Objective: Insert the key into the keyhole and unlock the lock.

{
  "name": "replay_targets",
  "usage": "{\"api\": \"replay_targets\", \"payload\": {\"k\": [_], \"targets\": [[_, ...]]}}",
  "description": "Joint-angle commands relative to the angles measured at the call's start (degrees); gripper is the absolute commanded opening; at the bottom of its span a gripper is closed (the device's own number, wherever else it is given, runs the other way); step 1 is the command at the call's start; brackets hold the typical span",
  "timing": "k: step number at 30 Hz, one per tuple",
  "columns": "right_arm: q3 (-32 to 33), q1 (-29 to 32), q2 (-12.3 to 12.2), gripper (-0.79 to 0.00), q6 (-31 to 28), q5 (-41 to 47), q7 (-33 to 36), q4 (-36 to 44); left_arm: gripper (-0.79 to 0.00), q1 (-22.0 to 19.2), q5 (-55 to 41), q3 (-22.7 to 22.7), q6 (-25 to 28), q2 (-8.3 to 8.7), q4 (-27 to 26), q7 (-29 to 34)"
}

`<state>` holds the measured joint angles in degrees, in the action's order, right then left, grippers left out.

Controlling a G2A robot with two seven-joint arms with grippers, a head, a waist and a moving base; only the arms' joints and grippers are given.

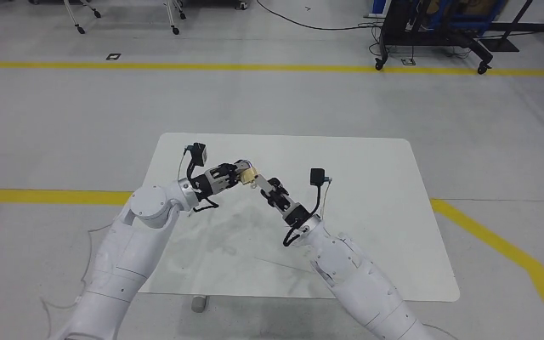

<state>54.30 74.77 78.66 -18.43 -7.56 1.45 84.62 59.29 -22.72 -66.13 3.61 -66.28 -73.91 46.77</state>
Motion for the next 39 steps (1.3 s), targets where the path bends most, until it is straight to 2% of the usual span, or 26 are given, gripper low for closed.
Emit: {"api": "replay_targets", "payload": {"k": [1,11,14,18,21,25,29,31,32,33,36,37,38,39], "targets": [[0.00,0.00,0.00,0.000,0.00,0.00,0.00,0.00,-0.785,0.00,0.00,0.00,0.00,0.00,0.00,0.00],[0.00,0.00,0.00,0.000,0.00,0.00,0.00,0.00,-0.785,0.73,-0.32,0.02,-0.13,-0.05,-0.83,-0.77],[0.67,1.01,-0.02,0.000,-1.36,3.52,1.26,1.24,-0.785,1.16,-1.89,-0.50,0.44,-0.06,-1.20,-0.31],[2.60,2.07,-0.35,0.000,-4.03,10.78,6.70,2.30,-0.785,1.33,-5.95,-1.19,0.78,-0.14,-0.52,2.46],[3.82,2.19,-0.62,0.000,-4.68,18.55,13.65,2.48,-0.785,0.66,-9.48,-1.42,-0.39,-0.24,0.97,5.85],[4.89,1.00,-0.86,0.000,-2.02,24.81,20.74,1.75,-0.785,-0.53,-13.72,-1.61,-1.29,-0.44,3.40,9.80],[4.64,-0.21,-0.74,0.000,0.83,29.38,24.85,0.99,-0.785,-1.46,-15.06,-1.51,-1.15,-0.58,5.16,11.79],[4.59,-1.11,-0.66,-0.169,2.15,31.24,26.53,0.21,-0.785,-1.76,-15.41,-1.37,-1.21,-0.64,5.71,12.42],[4.45,-1.42,-0.60,-0.157,2.73,31.90,27.06,-0.20,-0.785,-1.88,-15.70,-1.29,-1.34,-0.68,5.90,12.75],[4.38,-1.77,-0.54,-0.095,3.18,32.39,27.28,-0.64,-0.785,-2.03,-15.91,-1.22,-1.44,-0.71,6.12,13.15],[3.79,-2.60,-0.28,-0.120,3.51,34.18,28.51,-1.70,-0.785,-2.39,-16.90,-1.06,-1.92,-0.82,6.81,14.26],[3.51,-2.83,-0.19,-0.182,3.76,35.48,29.71,-2.12,-0.785,-2.53,-17.10,-1.02,-1.98,-0.85,7.03,14.53],[3.31,-3.10,-0.09,-0.314,3.90,37.04,31.07,-2.53,-0.785,-2.63,-17.52,-0.89,-2.24,-0.90,7.22,15.12],[3.05,-3.31,0.01,-0.394,4.23,38.96,32.79,-2.99,-0.785,-2.75,-18.10,-0.80,-2.52,-0.95,7.50,15.72]]}}
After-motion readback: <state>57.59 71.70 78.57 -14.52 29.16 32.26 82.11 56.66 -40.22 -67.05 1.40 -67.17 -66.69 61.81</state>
